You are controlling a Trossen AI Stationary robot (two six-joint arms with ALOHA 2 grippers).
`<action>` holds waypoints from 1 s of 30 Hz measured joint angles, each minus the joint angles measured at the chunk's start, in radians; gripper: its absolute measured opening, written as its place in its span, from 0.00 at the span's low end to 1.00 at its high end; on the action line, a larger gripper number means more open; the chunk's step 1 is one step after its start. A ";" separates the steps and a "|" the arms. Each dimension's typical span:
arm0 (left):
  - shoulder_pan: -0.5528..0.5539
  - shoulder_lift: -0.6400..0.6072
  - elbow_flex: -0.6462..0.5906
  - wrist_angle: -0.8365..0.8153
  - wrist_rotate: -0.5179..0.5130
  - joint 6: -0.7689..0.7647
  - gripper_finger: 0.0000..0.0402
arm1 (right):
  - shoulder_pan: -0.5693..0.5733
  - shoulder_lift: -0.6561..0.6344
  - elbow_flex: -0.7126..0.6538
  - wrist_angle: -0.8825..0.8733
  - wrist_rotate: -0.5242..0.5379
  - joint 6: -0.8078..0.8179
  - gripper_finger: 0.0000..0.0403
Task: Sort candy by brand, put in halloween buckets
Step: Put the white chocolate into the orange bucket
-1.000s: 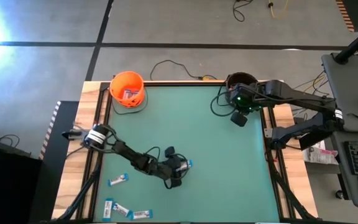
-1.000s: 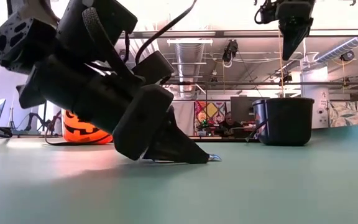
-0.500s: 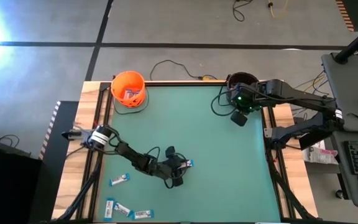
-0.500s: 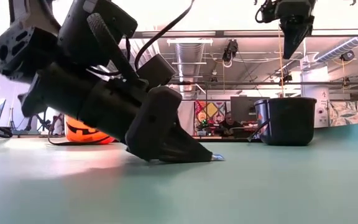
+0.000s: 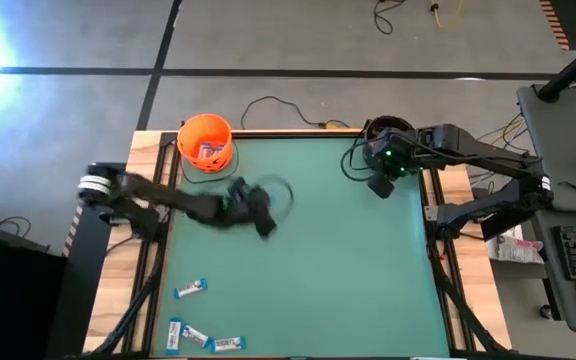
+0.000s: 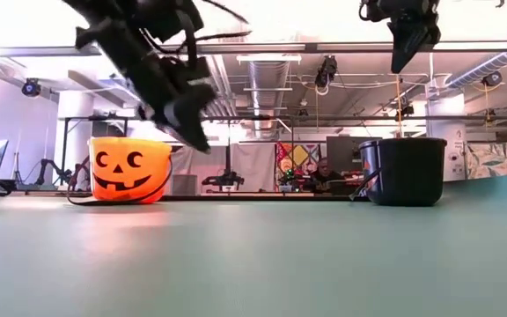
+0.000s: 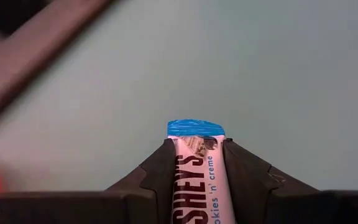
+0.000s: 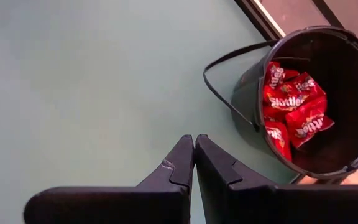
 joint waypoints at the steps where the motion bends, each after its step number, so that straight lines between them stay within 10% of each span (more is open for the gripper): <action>1: 0.054 -0.056 0.001 -0.066 0.015 -0.004 0.25 | 0.000 0.000 0.000 0.007 0.000 0.008 0.02; 6: 0.361 -0.294 0.038 -0.355 0.027 -0.029 0.25 | 0.000 0.000 0.000 0.014 -0.001 0.058 0.02; 13: 0.778 -0.422 0.081 -0.300 0.089 0.015 0.25 | 0.000 0.000 -0.012 0.031 -0.001 0.111 0.02; 30: 1.083 0.110 0.421 -0.612 0.433 0.169 0.26 | 0.000 -0.009 -0.019 0.042 -0.001 0.261 0.02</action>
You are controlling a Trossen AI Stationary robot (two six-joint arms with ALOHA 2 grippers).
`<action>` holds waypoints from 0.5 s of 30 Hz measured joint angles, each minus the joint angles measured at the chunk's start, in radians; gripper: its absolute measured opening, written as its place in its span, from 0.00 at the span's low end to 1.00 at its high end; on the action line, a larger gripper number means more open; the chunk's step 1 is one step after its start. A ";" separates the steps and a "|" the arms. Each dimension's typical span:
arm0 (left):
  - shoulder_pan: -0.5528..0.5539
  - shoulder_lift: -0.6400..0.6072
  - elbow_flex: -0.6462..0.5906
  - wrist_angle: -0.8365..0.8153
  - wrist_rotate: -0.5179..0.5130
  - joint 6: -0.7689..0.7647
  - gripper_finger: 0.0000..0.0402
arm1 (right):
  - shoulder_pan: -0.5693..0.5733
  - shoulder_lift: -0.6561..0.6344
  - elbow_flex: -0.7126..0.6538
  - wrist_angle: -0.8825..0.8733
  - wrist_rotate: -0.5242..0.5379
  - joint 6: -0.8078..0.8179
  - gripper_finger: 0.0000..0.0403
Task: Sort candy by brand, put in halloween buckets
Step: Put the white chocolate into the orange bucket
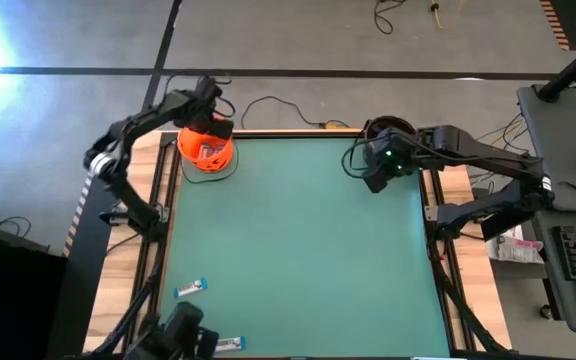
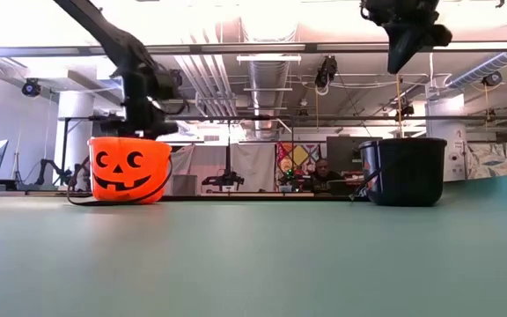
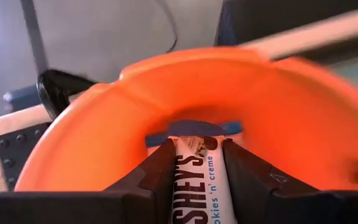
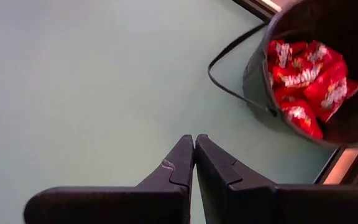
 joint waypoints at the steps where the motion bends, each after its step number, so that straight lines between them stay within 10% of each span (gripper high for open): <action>1: 0.006 0.032 0.025 -0.032 -0.004 0.014 0.27 | 0.001 -0.004 0.000 -0.002 0.000 0.030 0.02; 15: -0.013 0.086 0.135 -0.163 -0.038 0.060 0.48 | 0.032 -0.077 -0.001 0.003 0.009 0.117 0.02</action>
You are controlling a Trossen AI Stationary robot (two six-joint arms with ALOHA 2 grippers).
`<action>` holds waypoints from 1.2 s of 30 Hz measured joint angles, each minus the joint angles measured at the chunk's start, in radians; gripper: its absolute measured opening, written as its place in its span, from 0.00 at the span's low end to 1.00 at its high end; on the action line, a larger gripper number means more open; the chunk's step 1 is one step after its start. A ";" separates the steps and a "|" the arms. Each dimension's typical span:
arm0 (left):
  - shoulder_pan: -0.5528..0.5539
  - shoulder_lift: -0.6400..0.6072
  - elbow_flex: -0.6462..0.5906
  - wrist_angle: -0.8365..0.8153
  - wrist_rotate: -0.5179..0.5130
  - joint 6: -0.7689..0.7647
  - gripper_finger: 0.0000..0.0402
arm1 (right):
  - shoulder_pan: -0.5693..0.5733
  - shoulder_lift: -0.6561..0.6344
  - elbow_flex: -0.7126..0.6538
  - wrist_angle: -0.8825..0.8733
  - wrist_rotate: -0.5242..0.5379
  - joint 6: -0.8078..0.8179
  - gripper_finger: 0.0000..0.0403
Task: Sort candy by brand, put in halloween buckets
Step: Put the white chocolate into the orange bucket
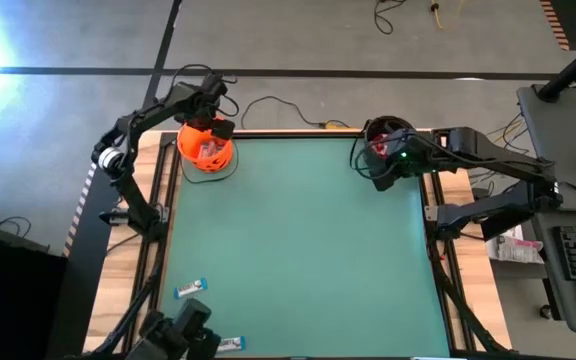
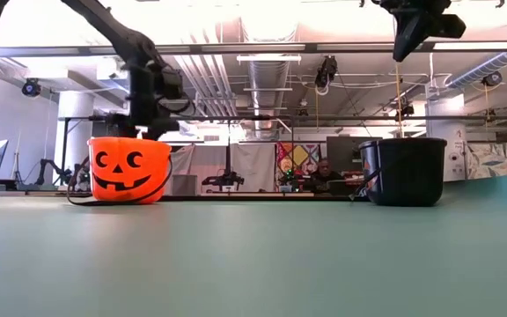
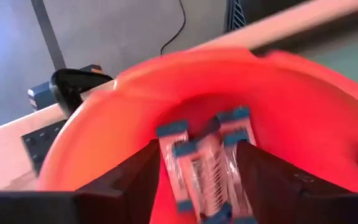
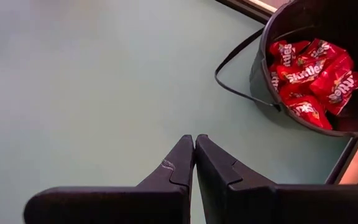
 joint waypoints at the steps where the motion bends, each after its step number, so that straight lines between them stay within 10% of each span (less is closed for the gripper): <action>1: -0.007 -0.009 0.012 -0.031 0.000 0.009 0.51 | 0.000 0.000 0.000 0.000 0.000 -0.003 0.02; 17: -0.474 -0.188 0.243 -0.502 0.050 -0.094 0.73 | 0.000 0.039 -0.001 0.000 0.002 -0.433 0.02; 28: -1.030 -0.332 0.093 -0.531 0.147 -0.342 0.73 | 0.016 0.045 -0.057 -0.047 -0.025 -0.391 0.02; 36: -1.270 -0.369 -0.112 -0.489 0.180 -0.681 0.73 | 0.260 -0.018 -0.080 0.115 -0.048 -0.155 0.02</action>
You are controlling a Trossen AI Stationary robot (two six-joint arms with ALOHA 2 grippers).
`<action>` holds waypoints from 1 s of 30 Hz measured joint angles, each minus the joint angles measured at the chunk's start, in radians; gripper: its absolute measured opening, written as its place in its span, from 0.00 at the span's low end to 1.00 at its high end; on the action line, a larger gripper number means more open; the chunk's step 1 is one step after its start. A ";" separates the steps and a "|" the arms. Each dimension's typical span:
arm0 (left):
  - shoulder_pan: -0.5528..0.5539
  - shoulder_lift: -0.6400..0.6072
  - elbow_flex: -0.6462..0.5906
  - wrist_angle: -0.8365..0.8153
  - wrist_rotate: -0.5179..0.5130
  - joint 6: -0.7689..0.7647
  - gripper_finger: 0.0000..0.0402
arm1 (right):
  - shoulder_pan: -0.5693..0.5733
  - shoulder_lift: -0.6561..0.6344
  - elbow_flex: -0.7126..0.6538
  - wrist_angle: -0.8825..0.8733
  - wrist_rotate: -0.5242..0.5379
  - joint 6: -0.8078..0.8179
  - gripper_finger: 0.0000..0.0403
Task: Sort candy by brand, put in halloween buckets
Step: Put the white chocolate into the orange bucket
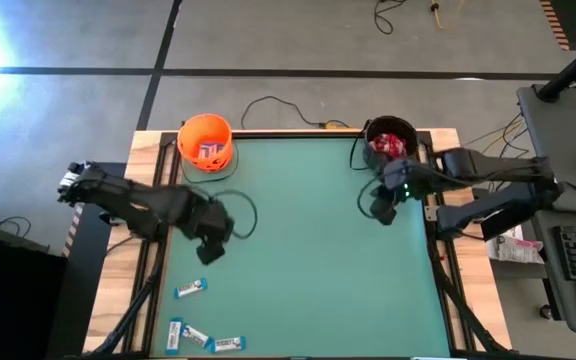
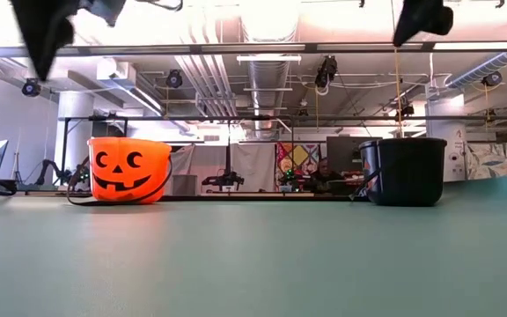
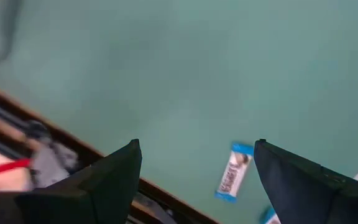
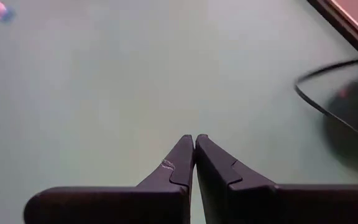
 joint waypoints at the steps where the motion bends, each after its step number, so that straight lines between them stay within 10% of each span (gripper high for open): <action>1: -0.026 -0.005 -0.038 0.033 0.021 -0.016 0.73 | 0.032 0.003 -0.002 0.022 0.018 0.029 0.02; 13: -0.308 0.031 -0.348 0.332 0.135 -0.204 0.73 | 0.328 0.207 -0.016 0.257 0.103 0.405 0.02; 30: -0.423 0.170 -0.483 0.583 0.282 -0.221 0.73 | 0.522 0.571 0.071 0.342 0.087 0.829 0.02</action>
